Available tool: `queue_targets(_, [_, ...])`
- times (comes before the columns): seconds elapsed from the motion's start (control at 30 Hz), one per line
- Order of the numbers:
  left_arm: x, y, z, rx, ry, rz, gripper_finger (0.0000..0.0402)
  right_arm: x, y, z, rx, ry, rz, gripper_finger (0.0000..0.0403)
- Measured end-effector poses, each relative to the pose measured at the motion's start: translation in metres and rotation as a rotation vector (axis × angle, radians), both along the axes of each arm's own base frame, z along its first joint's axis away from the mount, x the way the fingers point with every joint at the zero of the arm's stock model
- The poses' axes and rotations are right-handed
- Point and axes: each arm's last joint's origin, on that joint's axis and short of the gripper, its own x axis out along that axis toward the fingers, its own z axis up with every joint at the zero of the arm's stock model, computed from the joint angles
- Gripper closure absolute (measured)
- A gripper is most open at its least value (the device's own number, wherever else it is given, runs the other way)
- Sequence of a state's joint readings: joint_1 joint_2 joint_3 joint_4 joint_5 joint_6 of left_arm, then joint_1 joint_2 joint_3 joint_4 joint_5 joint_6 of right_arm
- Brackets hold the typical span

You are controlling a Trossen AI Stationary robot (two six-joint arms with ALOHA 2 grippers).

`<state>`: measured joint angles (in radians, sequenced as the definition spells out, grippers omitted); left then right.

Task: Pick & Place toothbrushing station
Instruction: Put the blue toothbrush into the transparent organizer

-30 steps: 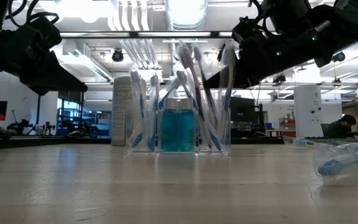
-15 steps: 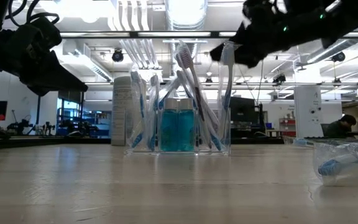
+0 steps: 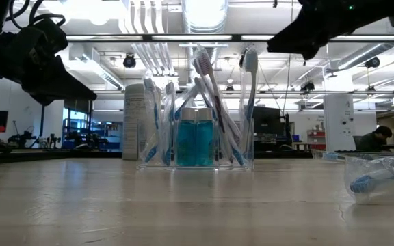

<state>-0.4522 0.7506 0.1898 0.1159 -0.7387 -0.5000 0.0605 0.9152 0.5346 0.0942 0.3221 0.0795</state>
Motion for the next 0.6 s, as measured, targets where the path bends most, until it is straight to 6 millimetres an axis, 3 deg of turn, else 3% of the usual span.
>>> queue_targets(0.3, [0.001, -0.001, 0.003, -0.060, -0.044, 0.004, 0.0392, -0.012, 0.000, -0.011, 0.080, 0.148, -0.001, 0.0295])
queue_targets(0.6, [0.003, -0.002, 0.007, -0.033, -0.073, -0.012, 0.0392, -0.022, -0.012, -0.012, 0.248, 0.544, -0.209, 0.0332])
